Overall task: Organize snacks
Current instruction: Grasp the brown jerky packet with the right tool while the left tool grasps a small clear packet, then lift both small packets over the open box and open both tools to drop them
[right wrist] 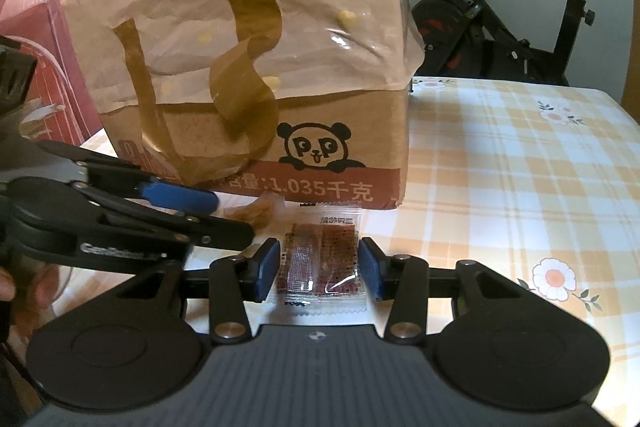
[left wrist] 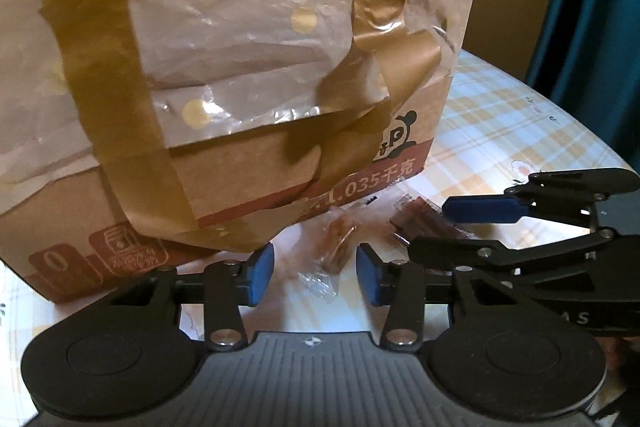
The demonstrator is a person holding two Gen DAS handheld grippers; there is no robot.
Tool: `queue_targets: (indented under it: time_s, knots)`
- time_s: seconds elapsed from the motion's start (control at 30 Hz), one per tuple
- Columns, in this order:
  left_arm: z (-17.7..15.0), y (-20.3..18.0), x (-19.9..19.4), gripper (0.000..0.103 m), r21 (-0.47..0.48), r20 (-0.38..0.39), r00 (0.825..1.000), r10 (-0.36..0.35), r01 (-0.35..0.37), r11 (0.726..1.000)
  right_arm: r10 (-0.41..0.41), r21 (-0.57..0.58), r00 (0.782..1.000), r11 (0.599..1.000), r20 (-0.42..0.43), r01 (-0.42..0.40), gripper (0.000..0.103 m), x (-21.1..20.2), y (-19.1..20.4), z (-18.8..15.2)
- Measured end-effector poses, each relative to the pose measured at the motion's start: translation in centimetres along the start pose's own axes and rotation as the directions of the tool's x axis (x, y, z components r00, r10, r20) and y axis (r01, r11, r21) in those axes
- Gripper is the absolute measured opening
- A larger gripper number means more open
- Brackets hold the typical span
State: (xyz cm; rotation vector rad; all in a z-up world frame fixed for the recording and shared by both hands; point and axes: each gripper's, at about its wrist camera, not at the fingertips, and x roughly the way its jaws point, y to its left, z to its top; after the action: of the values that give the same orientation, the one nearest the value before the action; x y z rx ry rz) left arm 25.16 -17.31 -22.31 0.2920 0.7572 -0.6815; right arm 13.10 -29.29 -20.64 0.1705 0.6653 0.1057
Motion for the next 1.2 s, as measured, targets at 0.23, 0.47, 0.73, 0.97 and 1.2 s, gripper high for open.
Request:
queue_targets:
  time_s: [0.23, 0.47, 0.73, 0.97, 1.2]
  knots:
    - [0.5, -0.2, 0.6, 0.041, 0.017, 0.018, 1.000, -0.017, 0.017, 1.000, 0.004, 0.003, 1.000, 1.000, -0.001, -0.004, 0.046, 0.0, -0.1, 0.0]
    - [0.5, -1.1, 1.0, 0.021, 0.073, 0.009, 1.000, -0.027, 0.027, 0.997, 0.007, 0.005, 1.000, 1.000, -0.005, -0.007, 0.046, 0.0, -0.1, 0.0]
    - [-1.6, 0.4, -0.9, 0.019, -0.045, -0.007, 0.999, 0.034, -0.035, 0.998, 0.008, 0.005, 1.000, 1.000, -0.006, -0.008, 0.046, 0.0, -0.1, 0.1]
    - [-4.7, 2.9, -3.7, 0.019, -0.173, -0.002, 0.996, 0.094, -0.093, 0.980, 0.014, -0.034, 1.000, 0.999, -0.012, -0.014, 0.046, 0.2, 0.5, 0.0]
    - [-5.8, 4.1, -5.2, 0.019, -0.266, 0.012, 0.993, 0.117, -0.109, 0.958, 0.022, -0.055, 1.000, 0.998, -0.017, -0.023, 0.046, 0.3, 0.8, 0.0]
